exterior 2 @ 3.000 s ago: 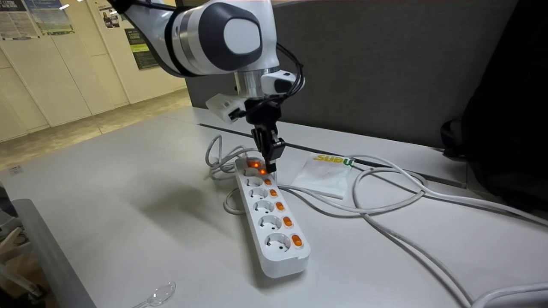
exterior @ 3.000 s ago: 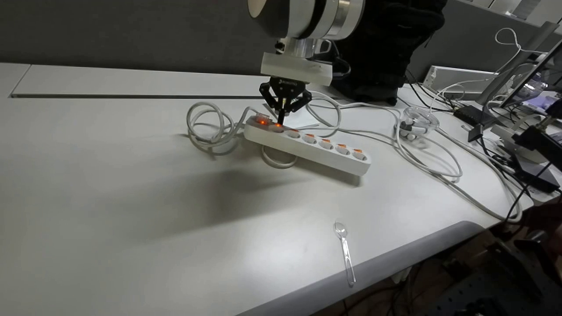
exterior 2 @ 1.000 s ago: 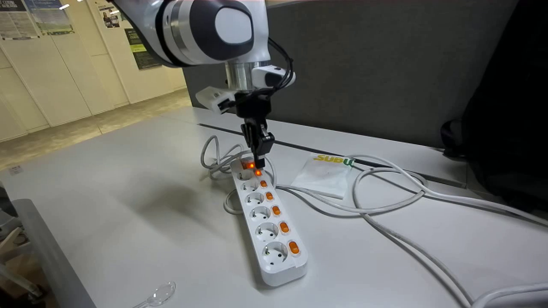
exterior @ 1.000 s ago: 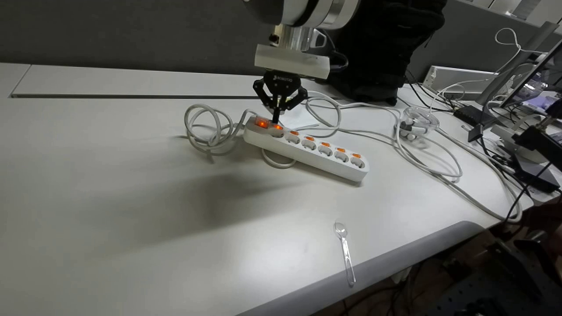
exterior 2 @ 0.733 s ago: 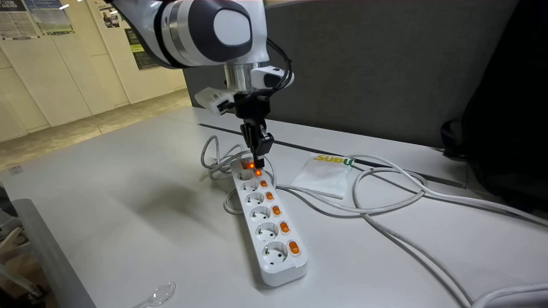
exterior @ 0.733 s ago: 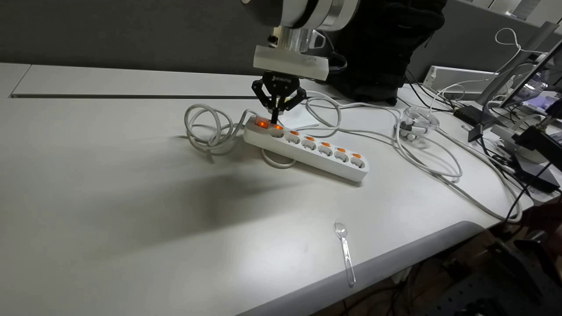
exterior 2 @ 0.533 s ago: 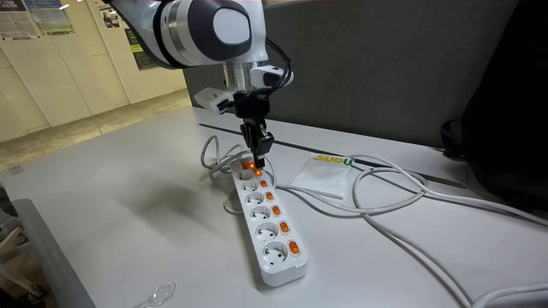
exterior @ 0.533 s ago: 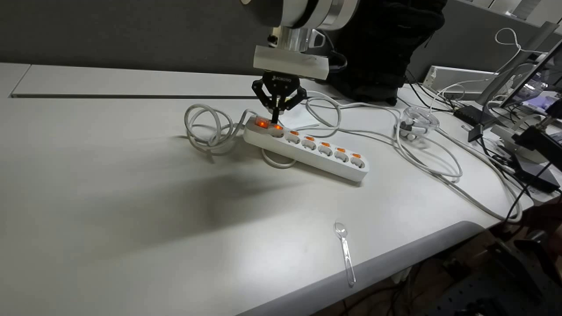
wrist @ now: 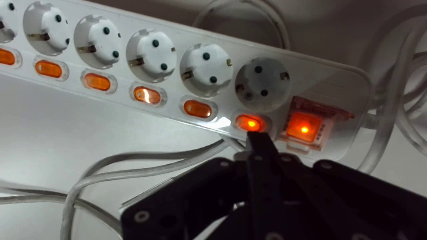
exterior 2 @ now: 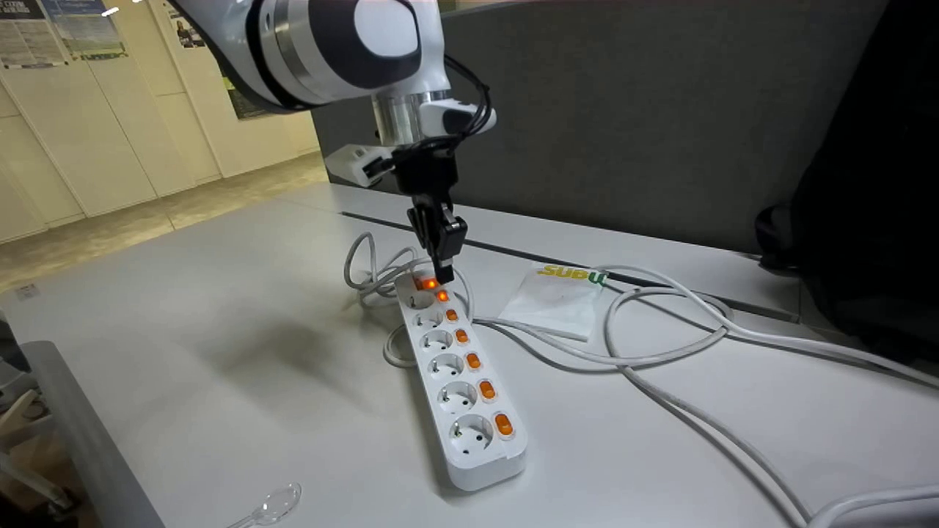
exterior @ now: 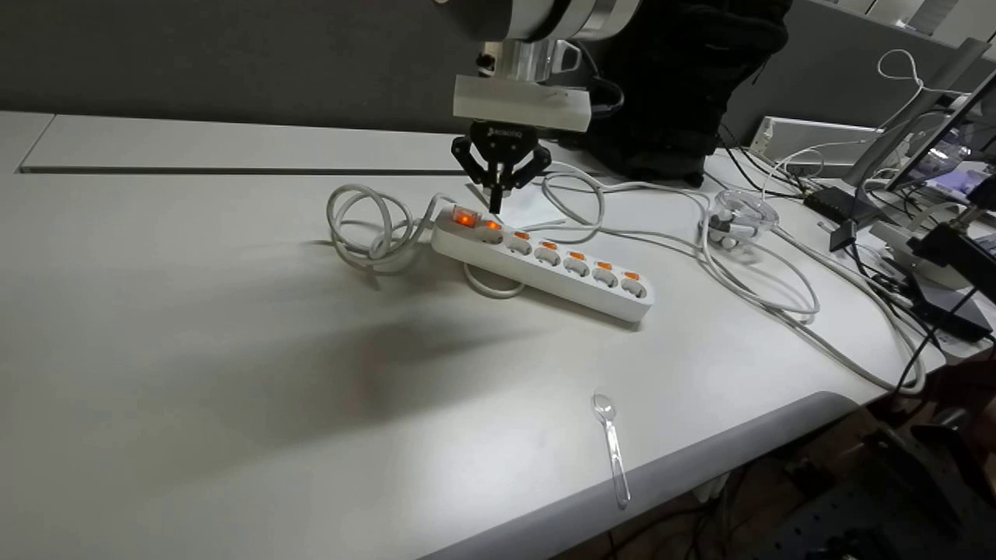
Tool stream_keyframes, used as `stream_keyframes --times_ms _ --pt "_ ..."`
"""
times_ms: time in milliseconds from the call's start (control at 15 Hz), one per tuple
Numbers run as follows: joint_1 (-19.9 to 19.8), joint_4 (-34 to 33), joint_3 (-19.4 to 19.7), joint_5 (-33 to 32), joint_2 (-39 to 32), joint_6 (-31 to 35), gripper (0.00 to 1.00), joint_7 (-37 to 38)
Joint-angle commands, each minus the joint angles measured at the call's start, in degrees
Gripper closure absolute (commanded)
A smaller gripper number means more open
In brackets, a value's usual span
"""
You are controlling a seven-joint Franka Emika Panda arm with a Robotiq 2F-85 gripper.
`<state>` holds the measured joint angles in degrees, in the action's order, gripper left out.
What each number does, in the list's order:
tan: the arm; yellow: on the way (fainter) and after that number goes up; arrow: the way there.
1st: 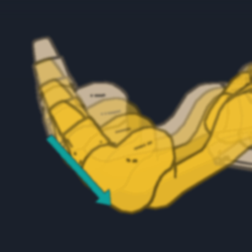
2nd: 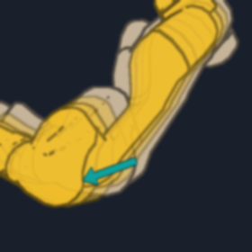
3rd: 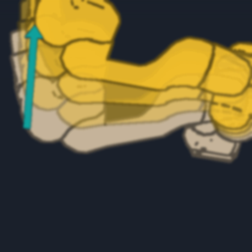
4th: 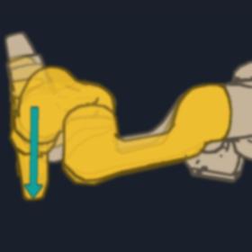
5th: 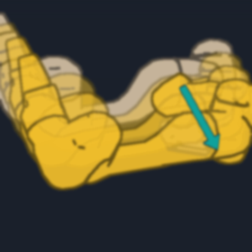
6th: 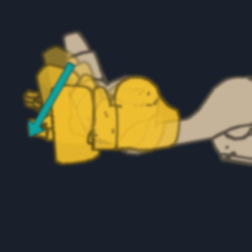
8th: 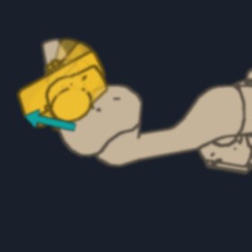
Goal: Turn off the second switch from the left on the adapter
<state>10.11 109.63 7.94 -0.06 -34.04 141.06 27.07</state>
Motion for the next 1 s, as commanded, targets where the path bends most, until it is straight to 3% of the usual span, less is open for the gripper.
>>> stream_keyframes --times_ms 0,600,933 --pt "0.3 2.6 0.5 -0.9 2.2 0.6 1.00 2.4" --pt "-0.8 4.6 -0.2 0.4 1.8 5.9 1.00 0.5" --pt "-0.7 3.2 -0.1 0.0 0.3 5.3 1.00 0.1"
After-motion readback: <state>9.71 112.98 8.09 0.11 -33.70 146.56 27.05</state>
